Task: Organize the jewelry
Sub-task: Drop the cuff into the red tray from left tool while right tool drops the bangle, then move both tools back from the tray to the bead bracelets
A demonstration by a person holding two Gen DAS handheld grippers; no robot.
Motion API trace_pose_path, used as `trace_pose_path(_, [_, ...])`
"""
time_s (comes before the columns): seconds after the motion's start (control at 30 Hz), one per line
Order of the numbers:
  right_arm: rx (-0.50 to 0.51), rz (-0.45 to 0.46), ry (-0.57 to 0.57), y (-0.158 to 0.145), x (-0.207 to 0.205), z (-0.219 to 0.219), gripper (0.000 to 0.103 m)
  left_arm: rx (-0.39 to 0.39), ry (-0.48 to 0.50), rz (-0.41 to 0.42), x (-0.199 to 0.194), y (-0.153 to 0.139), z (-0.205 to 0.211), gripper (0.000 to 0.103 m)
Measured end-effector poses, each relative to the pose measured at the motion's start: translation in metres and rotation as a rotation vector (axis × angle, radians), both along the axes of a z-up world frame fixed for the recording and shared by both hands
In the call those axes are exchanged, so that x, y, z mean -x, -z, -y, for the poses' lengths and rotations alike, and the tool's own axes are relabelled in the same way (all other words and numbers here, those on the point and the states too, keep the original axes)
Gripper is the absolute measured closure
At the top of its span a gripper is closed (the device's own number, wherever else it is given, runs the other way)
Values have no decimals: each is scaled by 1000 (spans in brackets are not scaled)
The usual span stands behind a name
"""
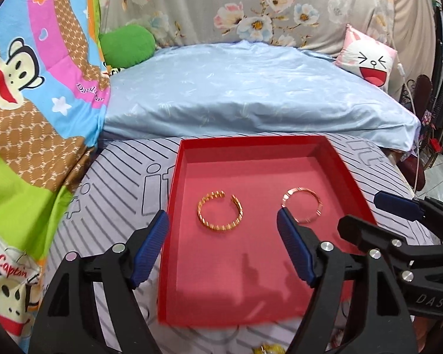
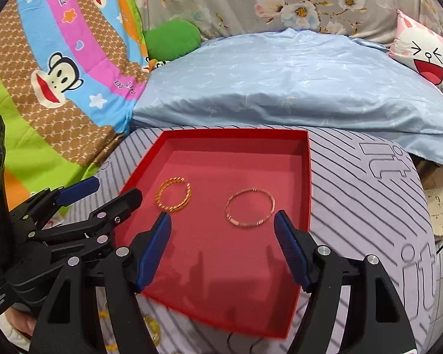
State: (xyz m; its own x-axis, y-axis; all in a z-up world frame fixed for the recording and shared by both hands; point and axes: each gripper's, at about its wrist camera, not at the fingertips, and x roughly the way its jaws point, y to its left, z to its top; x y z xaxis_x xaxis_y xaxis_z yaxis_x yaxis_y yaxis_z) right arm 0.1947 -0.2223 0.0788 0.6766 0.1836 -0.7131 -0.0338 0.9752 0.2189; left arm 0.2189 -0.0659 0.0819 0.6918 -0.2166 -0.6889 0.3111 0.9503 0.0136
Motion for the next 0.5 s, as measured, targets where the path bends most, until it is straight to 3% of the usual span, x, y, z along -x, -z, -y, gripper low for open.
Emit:
trace_pose_path(0.27, [16, 44, 13, -9, 75, -10, 31, -3, 11, 29, 66, -7, -8, 31])
trace_pose_path(0.5, [43, 44, 59, 9, 145, -15, 28, -3, -10, 16, 129, 15, -31, 31])
